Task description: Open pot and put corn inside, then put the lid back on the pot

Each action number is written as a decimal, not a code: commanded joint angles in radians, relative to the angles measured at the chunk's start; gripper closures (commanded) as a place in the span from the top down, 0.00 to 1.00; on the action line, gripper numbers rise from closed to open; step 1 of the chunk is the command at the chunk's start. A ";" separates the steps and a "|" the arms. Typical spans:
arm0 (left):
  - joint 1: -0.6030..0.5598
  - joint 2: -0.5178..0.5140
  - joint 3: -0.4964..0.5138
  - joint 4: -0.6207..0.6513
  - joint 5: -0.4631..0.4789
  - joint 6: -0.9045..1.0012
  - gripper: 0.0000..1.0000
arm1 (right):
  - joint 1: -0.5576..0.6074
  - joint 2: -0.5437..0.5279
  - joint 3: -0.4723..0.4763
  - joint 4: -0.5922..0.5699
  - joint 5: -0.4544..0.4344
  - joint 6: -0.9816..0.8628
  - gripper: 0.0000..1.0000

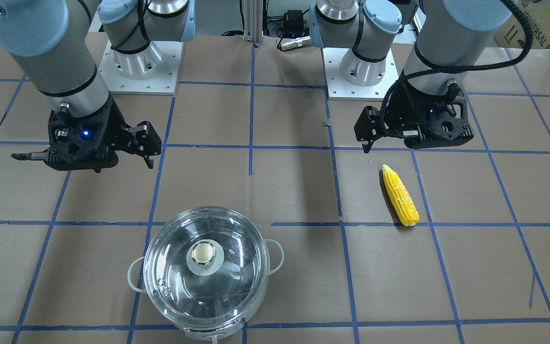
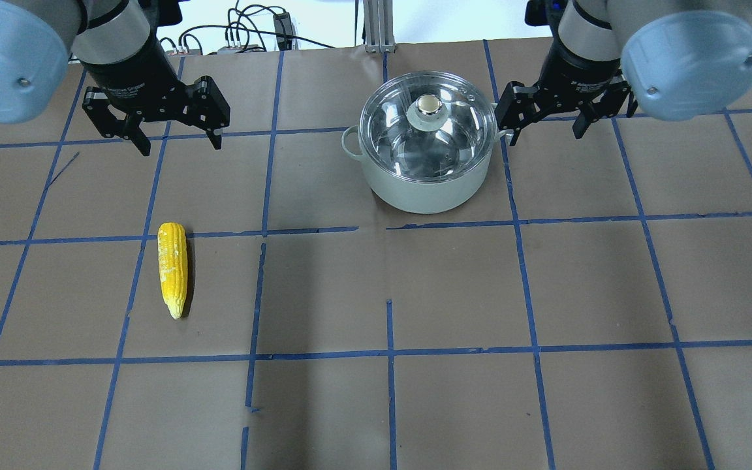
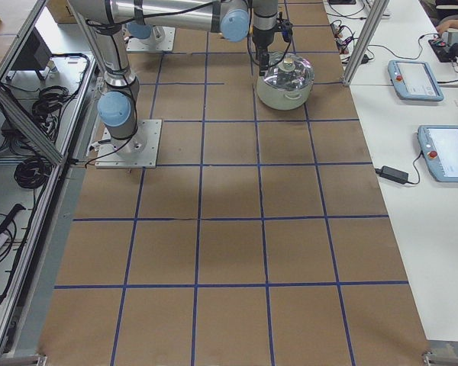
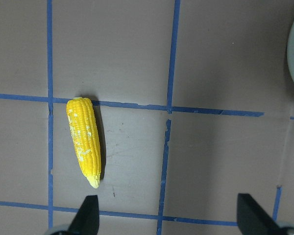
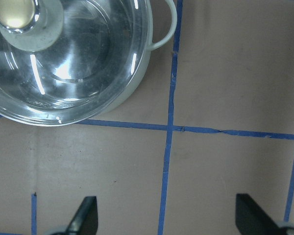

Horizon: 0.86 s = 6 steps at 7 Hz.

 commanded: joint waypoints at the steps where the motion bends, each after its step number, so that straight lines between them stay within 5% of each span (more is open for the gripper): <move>1: 0.029 -0.014 0.011 -0.001 0.000 0.002 1.00 | 0.086 0.119 -0.115 -0.025 0.001 0.003 0.97; 3: 0.038 -0.016 -0.001 -0.001 -0.001 0.003 1.00 | 0.136 0.268 -0.280 -0.019 0.001 0.000 0.95; 6: 0.249 -0.036 -0.041 0.057 -0.011 0.245 1.00 | 0.144 0.419 -0.439 -0.024 0.001 -0.002 0.95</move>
